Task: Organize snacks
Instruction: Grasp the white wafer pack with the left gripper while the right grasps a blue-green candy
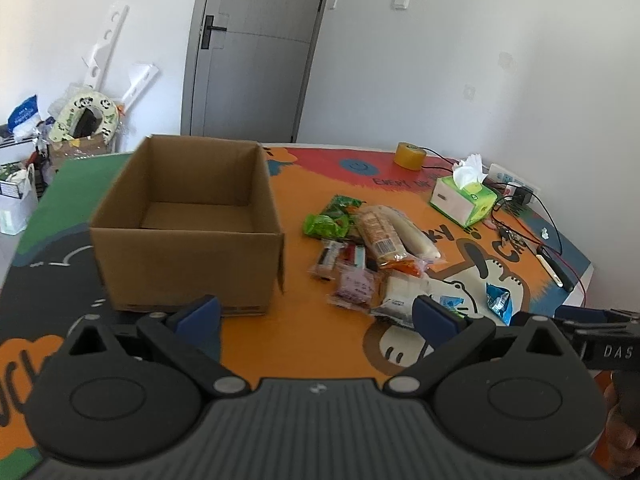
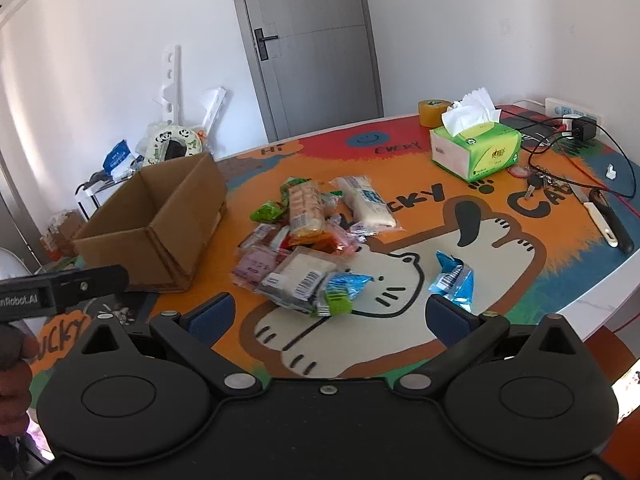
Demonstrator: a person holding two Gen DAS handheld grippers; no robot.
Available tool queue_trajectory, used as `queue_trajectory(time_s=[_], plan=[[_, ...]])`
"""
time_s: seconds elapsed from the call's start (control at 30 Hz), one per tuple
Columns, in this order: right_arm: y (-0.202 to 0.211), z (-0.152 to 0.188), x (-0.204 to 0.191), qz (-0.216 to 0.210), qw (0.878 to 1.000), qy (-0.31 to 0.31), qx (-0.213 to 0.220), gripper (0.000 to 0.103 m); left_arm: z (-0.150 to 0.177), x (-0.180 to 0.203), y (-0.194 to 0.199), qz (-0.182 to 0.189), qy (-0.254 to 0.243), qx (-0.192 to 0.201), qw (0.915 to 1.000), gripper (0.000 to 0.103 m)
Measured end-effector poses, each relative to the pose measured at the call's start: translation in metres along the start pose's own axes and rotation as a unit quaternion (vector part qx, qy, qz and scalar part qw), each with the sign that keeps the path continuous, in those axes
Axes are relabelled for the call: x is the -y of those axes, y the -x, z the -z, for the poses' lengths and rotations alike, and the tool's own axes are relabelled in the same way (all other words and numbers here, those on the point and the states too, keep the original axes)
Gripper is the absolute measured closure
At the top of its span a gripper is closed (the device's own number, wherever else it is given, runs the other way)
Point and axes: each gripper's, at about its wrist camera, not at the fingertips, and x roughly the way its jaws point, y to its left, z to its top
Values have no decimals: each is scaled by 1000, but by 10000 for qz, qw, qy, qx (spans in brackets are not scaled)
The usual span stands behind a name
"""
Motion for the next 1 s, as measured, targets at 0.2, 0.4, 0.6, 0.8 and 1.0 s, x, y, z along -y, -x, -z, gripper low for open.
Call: queue_trajectory(time_s=[0.2, 0.4, 0.6, 0.8, 1.0], plan=[[-13, 1, 16, 87, 9999, -83, 29, 0, -1, 9, -24, 97, 1, -42, 9999, 3], [-28, 2, 33, 119, 9997, -212, 35, 1, 0, 17, -46, 181, -31, -130, 9997, 3], [-46, 6, 43, 8, 9997, -220, -107, 19, 1, 26, -73, 290, 76, -244, 9993, 11], [-66, 4, 47, -248, 9989, -266, -312, 31, 3, 31, -96, 304, 117, -376, 9988, 27], [-83, 2, 40, -575, 9968, -276, -488, 40, 4, 29, -109, 421, 226, -453, 9978, 38]])
